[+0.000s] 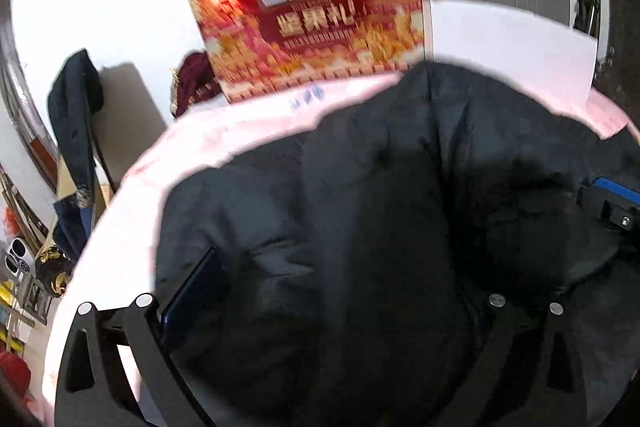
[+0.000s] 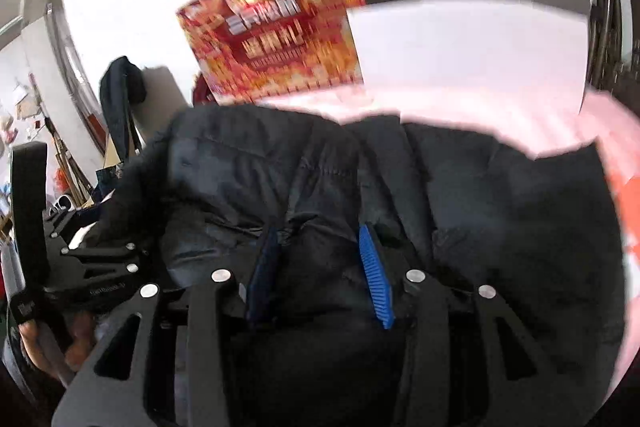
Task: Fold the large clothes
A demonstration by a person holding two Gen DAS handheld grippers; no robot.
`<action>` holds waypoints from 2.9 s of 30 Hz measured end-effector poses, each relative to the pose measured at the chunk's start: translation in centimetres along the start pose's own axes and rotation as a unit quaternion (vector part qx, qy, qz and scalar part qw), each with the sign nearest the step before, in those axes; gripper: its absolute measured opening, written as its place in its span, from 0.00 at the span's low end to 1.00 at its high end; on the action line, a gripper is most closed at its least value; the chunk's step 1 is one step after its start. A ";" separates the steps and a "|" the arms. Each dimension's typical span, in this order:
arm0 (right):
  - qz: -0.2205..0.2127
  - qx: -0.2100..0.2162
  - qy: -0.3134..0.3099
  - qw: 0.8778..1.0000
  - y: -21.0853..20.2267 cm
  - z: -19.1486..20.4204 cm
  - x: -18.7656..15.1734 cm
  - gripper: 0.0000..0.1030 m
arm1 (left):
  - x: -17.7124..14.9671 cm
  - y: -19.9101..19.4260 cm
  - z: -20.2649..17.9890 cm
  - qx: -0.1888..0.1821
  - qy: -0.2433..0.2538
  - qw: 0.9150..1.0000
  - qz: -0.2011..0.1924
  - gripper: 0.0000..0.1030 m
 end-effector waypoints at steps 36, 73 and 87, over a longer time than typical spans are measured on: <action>0.066 0.026 -0.024 0.997 -8.1 5.7 -7.5 0.67 | -8.0 -8.6 1.2 -0.135 -0.016 0.989 0.054 0.97; -0.061 0.023 0.154 0.986 -32.0 -7.4 -14.7 0.87 | -11.9 -22.4 18.8 -0.088 -0.117 0.988 -0.040 0.97; 0.061 0.058 0.165 0.983 -19.0 -9.2 -13.1 0.87 | -9.5 -8.0 15.0 -0.217 -0.136 0.958 0.131 0.97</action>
Point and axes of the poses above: each gripper's, at about its wrist camera, not at the fingertips, and y roughly the way its jaws point, z to its left, x to its top, the point moved 3 cm from there along y, roughly the way its jaws point, and after that the axes turned 12 degrees about -y, right-handed, at the moved point
